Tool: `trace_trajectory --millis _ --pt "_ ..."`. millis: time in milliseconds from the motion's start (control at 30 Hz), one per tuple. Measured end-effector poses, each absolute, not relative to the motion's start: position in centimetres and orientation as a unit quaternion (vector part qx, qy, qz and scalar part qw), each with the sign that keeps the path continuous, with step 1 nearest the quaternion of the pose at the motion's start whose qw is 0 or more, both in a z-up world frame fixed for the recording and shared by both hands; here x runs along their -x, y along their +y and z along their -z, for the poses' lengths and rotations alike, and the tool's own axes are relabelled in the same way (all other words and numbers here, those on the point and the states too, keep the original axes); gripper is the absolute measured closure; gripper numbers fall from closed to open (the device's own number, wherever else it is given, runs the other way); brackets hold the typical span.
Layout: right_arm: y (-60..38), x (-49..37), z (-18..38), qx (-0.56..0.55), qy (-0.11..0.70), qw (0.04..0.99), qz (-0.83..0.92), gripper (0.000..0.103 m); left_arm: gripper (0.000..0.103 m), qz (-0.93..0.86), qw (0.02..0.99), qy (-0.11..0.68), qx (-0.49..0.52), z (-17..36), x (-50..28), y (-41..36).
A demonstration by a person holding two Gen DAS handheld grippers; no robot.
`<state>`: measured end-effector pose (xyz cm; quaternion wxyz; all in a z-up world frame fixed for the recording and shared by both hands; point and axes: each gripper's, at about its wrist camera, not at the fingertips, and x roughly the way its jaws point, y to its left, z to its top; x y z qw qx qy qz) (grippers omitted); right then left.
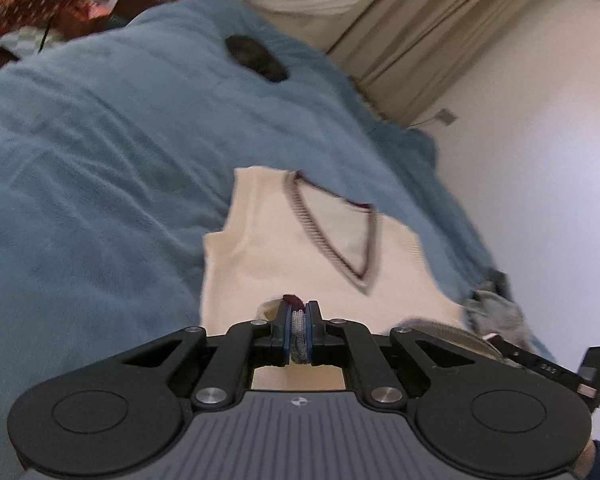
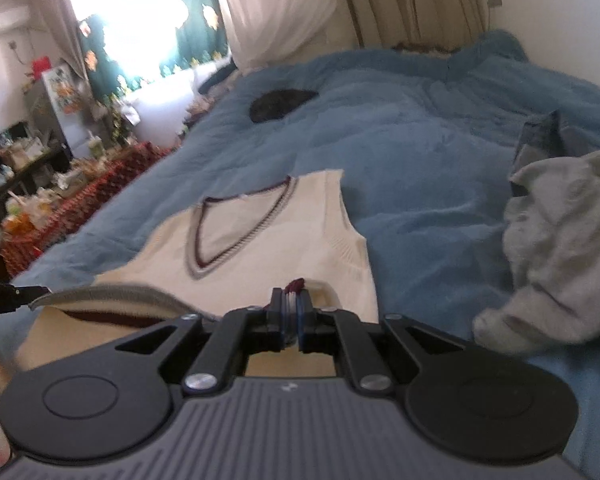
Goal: Fold clothes
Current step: 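Lift the hem with both grippers and fold it over toward the V-neck, then pinch the folded striped hem again with both grippers and pull it straight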
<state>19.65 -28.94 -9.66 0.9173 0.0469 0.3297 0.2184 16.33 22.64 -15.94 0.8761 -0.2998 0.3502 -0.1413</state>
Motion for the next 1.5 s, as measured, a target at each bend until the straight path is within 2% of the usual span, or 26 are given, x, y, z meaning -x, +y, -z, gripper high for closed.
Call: trace_trajectory --millis 133,200,367,500,633,767,867,1000,1233,1267,1300,1333,1500 --pt "-27.7 -23.1 12.2 -0.034 0.343 0.916 -0.203 0.093 0.095 0.109 0.863 0.370 0.326 18.9 -19.4 22.8" --pt "-27.8 -23.8 12.7 -0.043 0.337 0.919 -0.201 0.071 0.093 0.100 0.861 0.364 0.340 19.4 -19.7 22.9" --pt "-28.2 -24.6 12.0 -0.038 0.311 0.928 -0.202 0.068 0.088 0.095 0.870 0.330 0.353 18.7 -19.5 24.2" --pt "-28.9 -24.5 10.7 -0.001 0.282 0.930 -0.237 0.061 0.087 0.132 0.876 0.344 0.311 17.7 -19.8 23.6" --pt "-28.7 -24.6 11.1 0.051 0.294 0.913 -0.279 0.058 0.067 0.163 0.879 0.361 0.265 17.6 -19.6 22.2" --pt "-27.0 -25.8 13.0 0.091 0.311 0.901 -0.287 0.061 0.066 0.150 0.882 0.379 0.238 18.5 -20.1 21.3" --pt "-25.7 -26.7 14.6 0.085 0.330 0.898 -0.277 0.084 0.067 0.134 0.881 0.385 0.241 19.5 -20.8 21.1" --pt "-24.6 -27.6 16.8 0.091 0.355 0.896 -0.252 0.083 0.075 0.132 0.878 0.399 0.228 20.2 -21.3 20.6" --pt "-24.1 -27.1 15.9 0.107 0.357 0.891 -0.257 0.081 0.090 0.144 0.875 0.426 0.179 20.1 -21.6 19.2" --pt "-24.1 -27.0 15.9 0.109 0.357 0.891 -0.257 0.084 0.092 0.144 0.874 0.427 0.179 20.2 -21.5 19.1" --pt "-24.1 -26.9 16.0 0.112 0.356 0.892 -0.256 0.092 0.096 0.142 0.878 0.423 0.176 20.0 -21.4 19.0" --pt "-24.0 -26.6 15.9 0.116 0.352 0.893 -0.254 0.095 0.096 0.140 0.881 0.418 0.173 19.8 -21.2 18.9" --pt "-23.9 -25.5 14.3 0.104 0.323 0.910 -0.237 0.097 0.097 0.120 0.902 0.356 0.214 17.4 -19.9 20.1"
